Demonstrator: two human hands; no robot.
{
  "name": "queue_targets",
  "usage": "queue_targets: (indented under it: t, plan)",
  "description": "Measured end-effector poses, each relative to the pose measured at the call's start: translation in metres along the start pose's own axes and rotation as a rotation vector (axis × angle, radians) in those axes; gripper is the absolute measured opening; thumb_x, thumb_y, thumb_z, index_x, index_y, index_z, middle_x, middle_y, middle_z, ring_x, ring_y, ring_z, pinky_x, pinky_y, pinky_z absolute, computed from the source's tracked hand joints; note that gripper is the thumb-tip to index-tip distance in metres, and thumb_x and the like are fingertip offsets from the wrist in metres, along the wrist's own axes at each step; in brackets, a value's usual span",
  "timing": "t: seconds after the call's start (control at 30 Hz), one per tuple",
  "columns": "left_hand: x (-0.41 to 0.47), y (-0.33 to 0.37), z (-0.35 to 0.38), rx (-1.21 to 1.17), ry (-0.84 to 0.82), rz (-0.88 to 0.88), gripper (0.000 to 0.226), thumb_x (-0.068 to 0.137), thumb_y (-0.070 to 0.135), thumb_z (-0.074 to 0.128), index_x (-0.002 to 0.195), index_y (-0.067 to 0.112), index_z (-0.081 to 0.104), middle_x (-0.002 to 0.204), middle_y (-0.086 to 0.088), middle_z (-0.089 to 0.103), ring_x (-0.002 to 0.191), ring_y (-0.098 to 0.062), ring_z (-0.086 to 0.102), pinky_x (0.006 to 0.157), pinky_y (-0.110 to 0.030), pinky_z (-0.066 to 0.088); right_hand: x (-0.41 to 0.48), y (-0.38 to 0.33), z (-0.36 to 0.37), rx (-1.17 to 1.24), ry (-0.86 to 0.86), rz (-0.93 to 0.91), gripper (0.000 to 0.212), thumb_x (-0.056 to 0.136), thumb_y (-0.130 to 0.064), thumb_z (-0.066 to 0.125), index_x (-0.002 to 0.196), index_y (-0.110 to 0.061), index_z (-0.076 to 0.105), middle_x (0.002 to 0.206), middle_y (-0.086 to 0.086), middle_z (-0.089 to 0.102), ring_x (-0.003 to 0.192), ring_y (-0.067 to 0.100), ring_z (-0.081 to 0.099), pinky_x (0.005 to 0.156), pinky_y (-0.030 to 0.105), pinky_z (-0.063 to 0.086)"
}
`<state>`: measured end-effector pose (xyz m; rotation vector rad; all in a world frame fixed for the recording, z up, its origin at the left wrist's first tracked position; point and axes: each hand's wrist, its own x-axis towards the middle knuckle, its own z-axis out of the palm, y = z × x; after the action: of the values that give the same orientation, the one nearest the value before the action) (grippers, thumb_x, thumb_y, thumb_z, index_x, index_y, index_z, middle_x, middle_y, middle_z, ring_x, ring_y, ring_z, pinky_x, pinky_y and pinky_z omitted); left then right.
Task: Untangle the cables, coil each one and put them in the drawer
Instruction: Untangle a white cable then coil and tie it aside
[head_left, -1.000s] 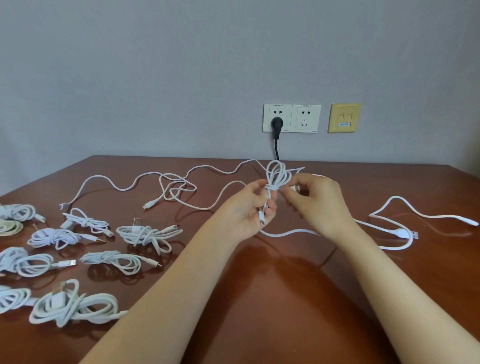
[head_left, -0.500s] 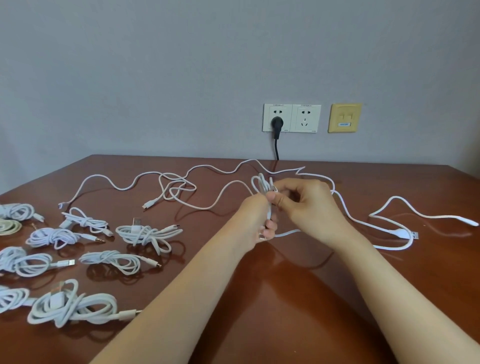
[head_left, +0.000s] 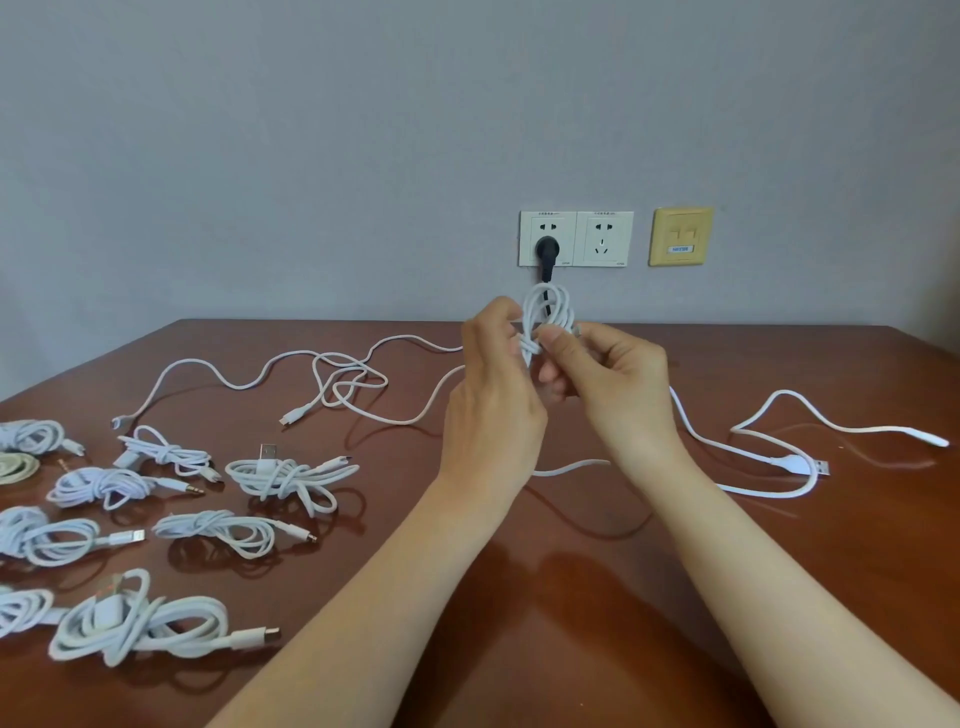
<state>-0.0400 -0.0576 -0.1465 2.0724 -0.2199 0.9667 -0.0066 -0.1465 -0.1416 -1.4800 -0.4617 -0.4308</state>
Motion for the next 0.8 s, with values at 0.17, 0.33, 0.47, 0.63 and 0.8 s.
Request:
queue_targets:
  t: [0.17, 0.33, 0.47, 0.63, 0.8]
  plan:
    - [0.003, -0.007, 0.000, 0.176, -0.100, 0.079, 0.061, 0.081, 0.049, 0.014, 0.121, 0.019, 0.048, 0.115, -0.003, 0.046, 0.091, -0.035, 0.059, 0.066, -0.038, 0.041, 0.001, 0.001, -0.002, -0.022, 0.039, 0.012, 0.030, 0.088, -0.012, 0.061, 0.060, -0.002, 0.058, 0.043, -0.008, 0.053, 0.040, 0.005, 0.042, 0.050, 0.018, 0.041]
    - [0.001, -0.006, 0.004, 0.180, -0.201, 0.057, 0.036, 0.099, 0.035, 0.028, 0.126, 0.017, 0.043, 0.123, 0.000, 0.051, 0.100, -0.030, 0.056, 0.071, -0.033, 0.034, 0.001, 0.003, -0.003, -0.068, 0.097, 0.013, 0.034, 0.087, -0.014, 0.062, 0.057, 0.001, 0.056, 0.048, 0.007, 0.047, 0.048, 0.015, 0.037, 0.052, 0.025, 0.033]
    - [0.000, -0.004, 0.005, 0.182, -0.223, 0.053, 0.034, 0.100, 0.029, 0.027, 0.128, 0.016, 0.039, 0.128, -0.001, 0.051, 0.104, -0.031, 0.055, 0.075, -0.037, 0.037, 0.000, 0.004, -0.003, -0.068, 0.113, 0.019, 0.038, 0.088, -0.013, 0.061, 0.056, 0.006, 0.052, 0.050, 0.008, 0.041, 0.051, 0.012, 0.033, 0.050, 0.021, 0.029]
    - [0.004, -0.008, 0.005, 0.272, -0.223, -0.017, 0.030, 0.101, 0.025, 0.029, 0.125, 0.011, 0.039, 0.124, -0.010, 0.051, 0.101, -0.041, 0.053, 0.073, -0.044, 0.040, -0.002, 0.007, 0.000, -0.119, 0.050, 0.029, 0.034, 0.090, -0.013, 0.059, 0.060, -0.027, 0.060, 0.062, -0.009, 0.058, 0.058, -0.007, 0.047, 0.060, 0.007, 0.036]
    - [0.007, -0.014, 0.004, 0.271, -0.230, -0.064, 0.028, 0.100, 0.031, 0.032, 0.119, 0.013, 0.040, 0.115, -0.009, 0.057, 0.100, -0.039, 0.053, 0.070, -0.040, 0.037, -0.002, 0.009, 0.001, -0.199, -0.010, 0.023, 0.026, 0.092, -0.011, 0.054, 0.071, -0.019, 0.066, 0.067, -0.002, 0.060, 0.065, 0.006, 0.050, 0.074, 0.028, 0.045]
